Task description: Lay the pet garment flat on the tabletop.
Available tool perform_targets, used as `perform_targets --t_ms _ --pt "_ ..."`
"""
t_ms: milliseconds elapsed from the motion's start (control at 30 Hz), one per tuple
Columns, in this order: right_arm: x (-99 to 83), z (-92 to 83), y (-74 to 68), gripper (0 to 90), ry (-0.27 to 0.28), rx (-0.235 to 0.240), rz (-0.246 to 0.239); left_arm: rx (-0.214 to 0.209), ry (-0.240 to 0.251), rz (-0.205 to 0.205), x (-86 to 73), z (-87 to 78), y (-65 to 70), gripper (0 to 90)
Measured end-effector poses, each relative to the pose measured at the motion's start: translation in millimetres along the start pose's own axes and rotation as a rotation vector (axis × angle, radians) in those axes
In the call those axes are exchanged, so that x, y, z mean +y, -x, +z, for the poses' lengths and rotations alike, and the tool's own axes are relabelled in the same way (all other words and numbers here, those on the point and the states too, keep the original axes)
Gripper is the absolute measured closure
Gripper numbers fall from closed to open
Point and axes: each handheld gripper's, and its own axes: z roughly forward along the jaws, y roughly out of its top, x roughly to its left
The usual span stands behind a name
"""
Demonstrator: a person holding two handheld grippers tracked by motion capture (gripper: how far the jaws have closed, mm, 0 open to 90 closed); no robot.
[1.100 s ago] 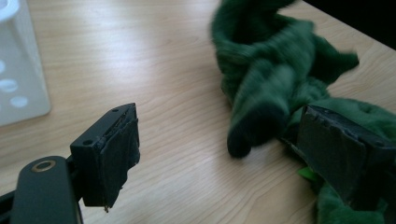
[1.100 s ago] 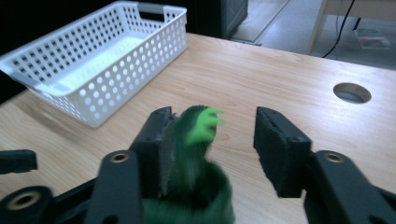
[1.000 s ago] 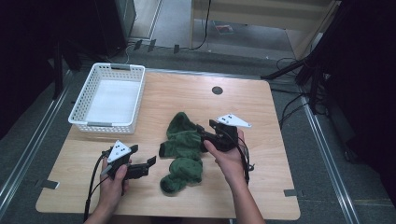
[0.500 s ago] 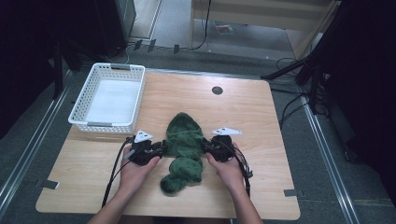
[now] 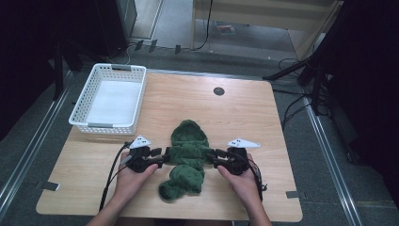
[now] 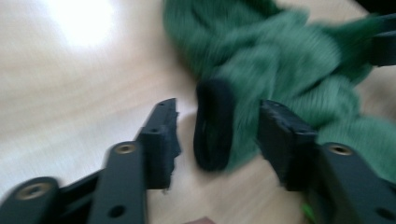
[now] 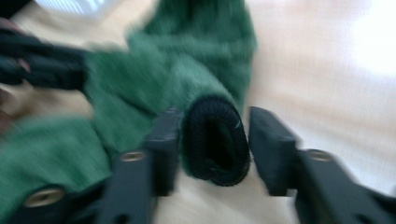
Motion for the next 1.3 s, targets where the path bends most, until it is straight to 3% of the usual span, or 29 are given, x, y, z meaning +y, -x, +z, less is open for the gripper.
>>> perform_targets --t_ms 133,200,267,333,400,500,567,633,733,800,833,867,967,1000,1067,1133,1200,1233,1267,1300 --pt "29.4 4.6 -1.1 47.6 0.071 -0.04 0.0 0.077 0.03 -0.008 21.9 10.4 -1.6 43.2" --pt "44.0 16.3 -1.6 47.8 0.072 -0.069 -0.021 0.115 0.024 -0.009 31.5 21.8 -2.8 41.9" --pt "54.0 35.7 0.6 48.3 0.018 -0.111 -0.065 0.132 0.016 -0.01 39.2 33.1 -4.3 41.4" --pt "58.6 62.4 4.8 53.7 -0.068 -0.097 -0.052 0.152 0.008 -0.011 44.3 43.2 -5.7 41.9" --pt "58.4 69.7 4.9 54.7 -0.094 -0.098 -0.056 0.173 -0.012 0.001 47.0 51.8 -6.5 42.7" --pt "55.4 84.3 5.4 56.9 -0.143 -0.166 -0.065 0.179 -0.052 0.005 48.7 60.6 -9.4 46.8" --pt "53.6 88.8 7.6 66.1 -0.138 -0.199 -0.06 0.192 -0.067 0.026 48.6 64.0 -8.9 52.7" --pt "51.5 90.5 9.3 78.0 -0.122 -0.196 -0.068 0.213 -0.067 0.059 47.8 65.0 -7.3 63.1" --pt "48.3 90.6 9.1 88.9 -0.123 -0.184 -0.116 0.203 -0.094 0.062 47.8 66.6 -9.1 82.7" --pt "48.0 86.7 8.8 90.0 -0.085 -0.181 -0.135 0.203 -0.088 0.055 49.2 65.8 -10.5 88.7" --pt "50.3 78.8 7.8 90.0 -0.015 -0.194 -0.143 0.206 -0.077 0.054 50.7 64.5 -10.4 89.8" --pt "50.3 78.8 7.8 90.0 -0.015 -0.194 -0.143 0.213 -0.059 0.058 52.7 62.7 -9.6 89.8" --pt "55.5 62.9 3.9 90.0 0.104 -0.208 -0.201 0.241 -0.008 0.064 57.6 55.4 -8.2 90.0" --pt "55.7 60.0 3.1 90.0 0.114 -0.216 -0.219 0.243 -0.008 0.067 57.2 55.1 -8.3 90.0" --pt "52.3 57.0 3.5 90.0 0.107 -0.228 -0.254 0.235 -0.046 0.088 53.6 59.8 -8.9 90.0" --pt "43.5 60.6 9.3 90.0 0.043 -0.241 -0.279 0.232 -0.078 0.087 49.0 63.5 -12.1 89.7" --pt "33.8 63.9 18.2 86.5 -0.01 -0.23 -0.248 0.22 -0.088 0.054 47.4 64.2 -16.4 84.6" --pt "30.9 63.0 22.5 81.8 -0.021 -0.218 -0.223 0.218 -0.082 0.043 47.7 62.9 -17.5 77.9" --pt "29.5 55.6 28.0 70.1 -0.001 -0.201 -0.186 0.213 -0.069 0.046 48.4 60.4 -18.6 67.7" --pt "31.2 50.1 29.9 65.2 0.024 -0.182 -0.162 0.213 -0.048 0.047 49.5 57.1 -19.2 65.2"
